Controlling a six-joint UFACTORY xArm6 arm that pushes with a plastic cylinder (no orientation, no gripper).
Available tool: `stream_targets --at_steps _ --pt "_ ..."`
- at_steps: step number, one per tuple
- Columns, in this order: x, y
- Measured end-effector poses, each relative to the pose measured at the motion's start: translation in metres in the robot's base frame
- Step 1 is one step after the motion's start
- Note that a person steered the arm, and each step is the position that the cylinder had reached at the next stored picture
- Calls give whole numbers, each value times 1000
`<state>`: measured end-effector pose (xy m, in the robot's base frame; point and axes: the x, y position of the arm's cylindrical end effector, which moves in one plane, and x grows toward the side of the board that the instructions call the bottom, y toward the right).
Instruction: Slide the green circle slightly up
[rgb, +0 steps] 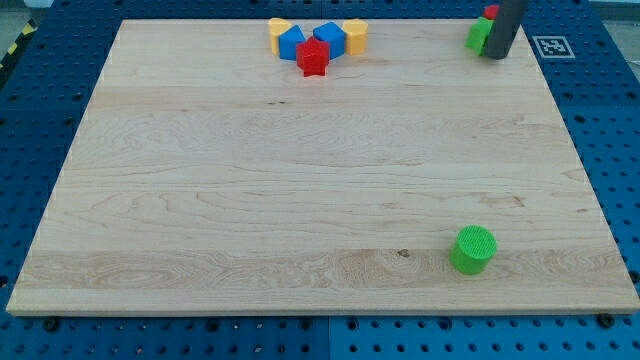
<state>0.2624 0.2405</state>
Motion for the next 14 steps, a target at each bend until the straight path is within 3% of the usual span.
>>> stream_targets --at_steps 1,2,4,5,7,10,14 --pt "26 -14" --pt "85 -48" --pt "155 -174" --pt "216 -200" --pt "344 -190" --pt "356 -84" --pt "315 -105"
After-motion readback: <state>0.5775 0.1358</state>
